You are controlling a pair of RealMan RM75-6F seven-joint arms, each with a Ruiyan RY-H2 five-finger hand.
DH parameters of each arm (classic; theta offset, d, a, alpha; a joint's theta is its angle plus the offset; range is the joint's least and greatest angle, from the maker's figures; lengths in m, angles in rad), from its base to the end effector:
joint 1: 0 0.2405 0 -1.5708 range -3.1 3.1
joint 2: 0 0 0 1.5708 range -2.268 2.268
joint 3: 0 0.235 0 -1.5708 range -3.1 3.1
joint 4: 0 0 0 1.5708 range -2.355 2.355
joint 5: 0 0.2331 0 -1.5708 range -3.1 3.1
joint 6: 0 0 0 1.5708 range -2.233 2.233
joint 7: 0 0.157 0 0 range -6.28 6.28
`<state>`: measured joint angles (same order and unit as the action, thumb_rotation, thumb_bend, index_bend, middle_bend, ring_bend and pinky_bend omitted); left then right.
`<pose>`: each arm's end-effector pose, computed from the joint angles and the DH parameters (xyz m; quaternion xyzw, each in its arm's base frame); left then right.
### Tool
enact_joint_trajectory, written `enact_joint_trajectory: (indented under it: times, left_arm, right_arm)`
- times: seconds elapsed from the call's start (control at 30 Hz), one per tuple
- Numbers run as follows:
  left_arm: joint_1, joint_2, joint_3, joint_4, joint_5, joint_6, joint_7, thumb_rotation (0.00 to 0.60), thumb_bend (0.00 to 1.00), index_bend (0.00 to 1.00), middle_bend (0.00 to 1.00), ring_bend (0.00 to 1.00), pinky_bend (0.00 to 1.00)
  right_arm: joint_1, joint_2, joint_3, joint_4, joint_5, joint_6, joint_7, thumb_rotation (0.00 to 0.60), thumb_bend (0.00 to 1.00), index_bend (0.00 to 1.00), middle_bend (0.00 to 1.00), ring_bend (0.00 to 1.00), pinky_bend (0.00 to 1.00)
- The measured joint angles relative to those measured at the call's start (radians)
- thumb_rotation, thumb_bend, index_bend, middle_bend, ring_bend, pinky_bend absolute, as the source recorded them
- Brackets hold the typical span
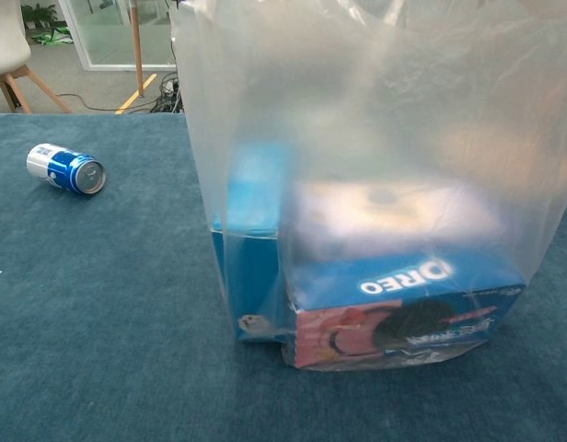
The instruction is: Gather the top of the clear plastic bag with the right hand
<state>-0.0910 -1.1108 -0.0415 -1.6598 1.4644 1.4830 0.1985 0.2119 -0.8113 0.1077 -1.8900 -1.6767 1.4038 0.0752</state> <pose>-0.2962 0.1934 0.1267 -0.6176 -0.3491 -0.3337 0.6208 -0.2104 -0.2283 0.1739 0.6756 -0.3202 0.4536 0.4851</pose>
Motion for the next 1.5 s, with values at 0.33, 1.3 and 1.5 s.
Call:
enact_joint_trajectory:
  times: [0.33, 1.3, 1.5]
  left_arm:
    - [0.003, 0.008, 0.002, -0.007, -0.005, -0.002, 0.004, 0.6, 0.25, 0.26, 0.25, 0.29, 0.17]
    - [0.016, 0.017, 0.005, -0.017, -0.013, 0.002, 0.007, 0.6, 0.25, 0.26, 0.25, 0.29, 0.16]
    - [0.022, 0.019, 0.004, -0.021, -0.021, 0.007, 0.007, 0.6, 0.25, 0.26, 0.25, 0.29, 0.16]
  right_arm:
    - [0.106, 0.053, -0.001, -0.038, -0.101, -0.084, 0.153, 0.6, 0.0, 0.13, 0.21, 0.13, 0.22]
    - [0.301, 0.043, -0.017, -0.034, -0.141, -0.241, 0.42, 0.6, 0.0, 0.13, 0.16, 0.08, 0.15]
    - [0.352, 0.019, -0.011, -0.024, -0.165, -0.246, 0.519, 0.6, 0.0, 0.13, 0.16, 0.08, 0.15]
